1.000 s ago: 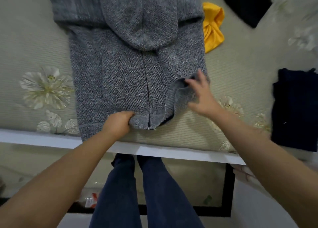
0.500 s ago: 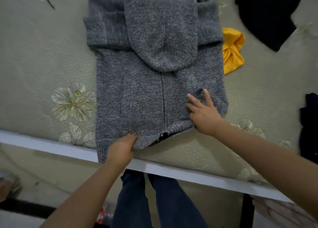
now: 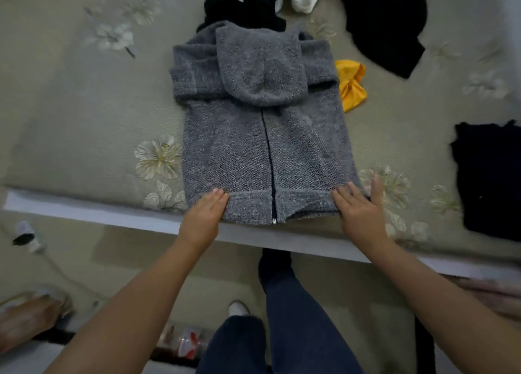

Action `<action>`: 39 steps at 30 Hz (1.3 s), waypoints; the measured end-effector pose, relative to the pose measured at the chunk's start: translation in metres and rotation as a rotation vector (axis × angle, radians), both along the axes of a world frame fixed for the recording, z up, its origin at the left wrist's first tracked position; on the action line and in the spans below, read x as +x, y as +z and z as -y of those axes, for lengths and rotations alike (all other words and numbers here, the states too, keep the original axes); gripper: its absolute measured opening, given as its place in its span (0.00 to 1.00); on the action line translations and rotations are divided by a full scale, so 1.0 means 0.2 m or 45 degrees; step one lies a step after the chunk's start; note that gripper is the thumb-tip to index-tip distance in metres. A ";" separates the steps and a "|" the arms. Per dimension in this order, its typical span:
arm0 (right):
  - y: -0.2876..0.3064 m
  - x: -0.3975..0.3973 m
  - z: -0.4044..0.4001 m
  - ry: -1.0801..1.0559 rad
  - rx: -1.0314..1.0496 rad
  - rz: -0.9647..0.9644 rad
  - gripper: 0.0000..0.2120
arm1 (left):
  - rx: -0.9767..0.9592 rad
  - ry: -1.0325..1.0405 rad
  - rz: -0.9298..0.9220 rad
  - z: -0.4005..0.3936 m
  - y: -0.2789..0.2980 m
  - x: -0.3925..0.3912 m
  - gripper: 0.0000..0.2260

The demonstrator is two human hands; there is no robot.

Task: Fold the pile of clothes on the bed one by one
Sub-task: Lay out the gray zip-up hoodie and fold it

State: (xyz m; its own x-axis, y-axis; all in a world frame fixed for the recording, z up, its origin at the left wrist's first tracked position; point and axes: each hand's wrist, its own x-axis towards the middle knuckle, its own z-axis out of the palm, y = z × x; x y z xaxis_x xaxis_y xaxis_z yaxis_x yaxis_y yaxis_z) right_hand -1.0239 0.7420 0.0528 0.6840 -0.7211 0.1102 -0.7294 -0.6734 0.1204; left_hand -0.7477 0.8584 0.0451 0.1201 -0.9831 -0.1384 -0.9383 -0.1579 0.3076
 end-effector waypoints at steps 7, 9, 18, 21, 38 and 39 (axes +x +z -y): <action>0.20 -0.02 -0.41 0.053 0.967 -0.584 0.15 | 0.511 0.072 -0.272 -0.56 0.11 0.09 0.22; 0.20 0.00 -0.50 0.102 0.989 -0.689 0.15 | 0.697 -0.045 -0.257 -0.66 0.10 0.10 0.22; 0.22 0.11 -0.45 -0.231 0.468 -0.181 0.12 | 0.343 0.135 0.093 -0.53 0.17 0.12 0.22; 0.26 0.13 -0.32 -0.252 0.230 0.032 0.08 | 0.288 0.096 0.162 -0.34 0.20 0.19 0.21; 0.09 0.49 1.01 -0.381 0.180 -0.010 0.07 | 0.457 -0.175 0.604 1.22 0.20 0.55 0.13; 0.05 0.52 1.05 -0.375 0.173 0.001 0.07 | 0.471 -0.157 0.609 1.28 0.16 0.57 0.13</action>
